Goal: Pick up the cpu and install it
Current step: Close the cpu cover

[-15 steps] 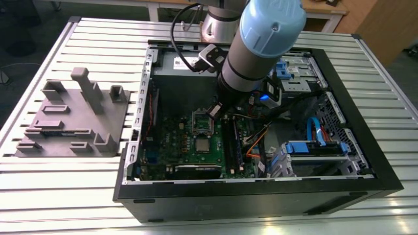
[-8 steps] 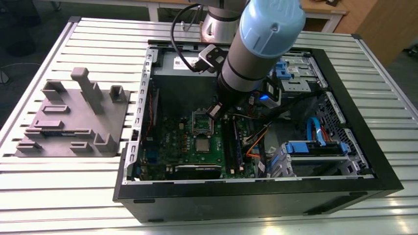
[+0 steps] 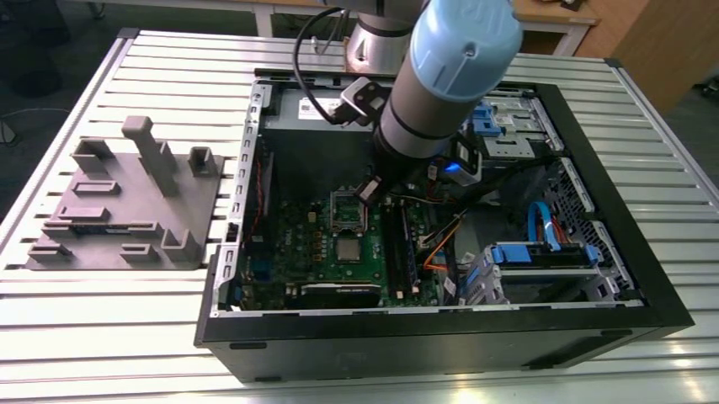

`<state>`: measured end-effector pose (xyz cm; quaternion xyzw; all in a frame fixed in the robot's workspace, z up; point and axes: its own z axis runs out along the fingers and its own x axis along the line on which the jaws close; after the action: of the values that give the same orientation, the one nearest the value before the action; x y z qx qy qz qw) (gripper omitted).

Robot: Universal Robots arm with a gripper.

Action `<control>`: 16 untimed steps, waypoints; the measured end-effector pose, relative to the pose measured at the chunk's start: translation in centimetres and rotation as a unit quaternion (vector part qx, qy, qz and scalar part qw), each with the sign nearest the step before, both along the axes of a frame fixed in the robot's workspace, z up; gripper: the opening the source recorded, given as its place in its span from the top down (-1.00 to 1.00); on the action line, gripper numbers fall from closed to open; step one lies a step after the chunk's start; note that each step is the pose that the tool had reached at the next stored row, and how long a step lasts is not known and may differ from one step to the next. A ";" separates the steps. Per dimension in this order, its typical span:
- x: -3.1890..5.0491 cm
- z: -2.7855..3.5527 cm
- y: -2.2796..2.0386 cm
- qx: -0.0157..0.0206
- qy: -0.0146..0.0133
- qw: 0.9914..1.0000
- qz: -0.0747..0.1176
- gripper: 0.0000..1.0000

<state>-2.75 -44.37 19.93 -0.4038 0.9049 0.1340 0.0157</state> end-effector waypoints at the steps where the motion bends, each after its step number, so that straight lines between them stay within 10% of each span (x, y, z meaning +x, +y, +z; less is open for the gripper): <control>1: -0.04 -0.04 0.00 0.000 0.000 1.000 0.001 0.80; 11: -0.10 0.22 0.01 -0.007 0.001 1.000 0.004 0.80; 12: -0.12 0.22 0.01 -0.010 0.001 1.000 0.005 0.80; 13: -0.13 0.23 0.00 -0.028 0.001 1.000 0.008 0.80; 16: -0.21 0.52 0.00 -0.029 0.001 1.000 0.012 0.80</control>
<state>-2.96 -44.38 20.45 -0.4147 0.9034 0.1087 0.0017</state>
